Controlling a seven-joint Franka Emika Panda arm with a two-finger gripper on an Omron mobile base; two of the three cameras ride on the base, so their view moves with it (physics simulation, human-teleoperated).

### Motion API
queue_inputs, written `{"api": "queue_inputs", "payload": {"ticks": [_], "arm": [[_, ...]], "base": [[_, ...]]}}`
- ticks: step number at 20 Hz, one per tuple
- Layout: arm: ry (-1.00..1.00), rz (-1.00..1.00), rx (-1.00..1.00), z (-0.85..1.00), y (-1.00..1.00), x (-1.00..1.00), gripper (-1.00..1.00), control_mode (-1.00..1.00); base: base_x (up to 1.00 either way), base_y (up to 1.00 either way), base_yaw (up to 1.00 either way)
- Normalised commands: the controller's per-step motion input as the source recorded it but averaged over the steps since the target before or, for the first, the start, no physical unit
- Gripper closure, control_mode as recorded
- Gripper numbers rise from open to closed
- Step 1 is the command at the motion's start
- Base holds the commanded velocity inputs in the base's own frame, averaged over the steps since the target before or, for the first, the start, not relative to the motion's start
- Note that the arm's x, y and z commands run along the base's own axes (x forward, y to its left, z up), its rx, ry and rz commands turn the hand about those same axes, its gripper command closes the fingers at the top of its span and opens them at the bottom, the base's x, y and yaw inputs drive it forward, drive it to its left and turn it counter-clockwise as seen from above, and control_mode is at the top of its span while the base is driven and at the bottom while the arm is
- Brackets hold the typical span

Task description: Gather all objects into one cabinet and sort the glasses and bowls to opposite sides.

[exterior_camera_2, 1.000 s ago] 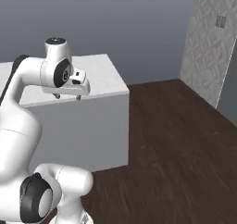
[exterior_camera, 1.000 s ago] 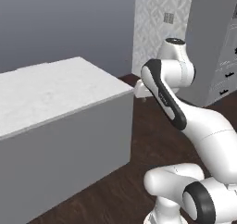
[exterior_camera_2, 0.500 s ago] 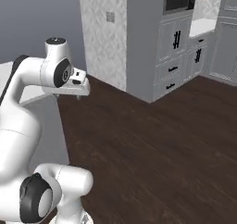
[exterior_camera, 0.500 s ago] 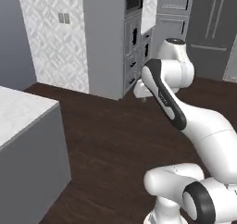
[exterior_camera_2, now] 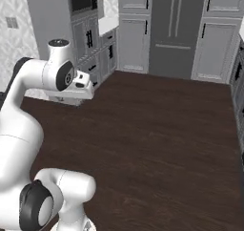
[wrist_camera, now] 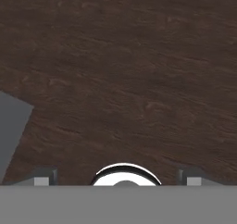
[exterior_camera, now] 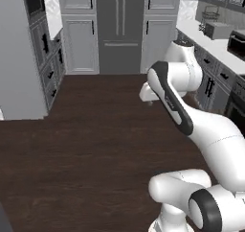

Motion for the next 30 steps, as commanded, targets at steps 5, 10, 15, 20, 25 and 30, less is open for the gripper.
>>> {"api": "queue_inputs", "payload": {"ticks": [5,10,15,20,25,30], "arm": [[0.0,0.0,0.0,0.0,0.0,0.0,-1.0,1.0],[0.0,0.0,0.0,0.0,0.0,0.0,-1.0,1.0],[0.0,0.0,0.0,0.0,0.0,0.0,-1.0,1.0],[0.0,0.0,0.0,0.0,0.0,0.0,-1.0,1.0],[0.0,0.0,0.0,0.0,0.0,0.0,-1.0,1.0],[0.0,0.0,0.0,0.0,0.0,0.0,-1.0,1.0]], "base": [[0.63,-0.07,-0.45],[0.59,0.0,-0.17],[0.59,-0.01,-0.08],[0.75,-0.01,-0.09],[0.93,0.0,-0.06],[0.82,0.0,-0.05]]}}
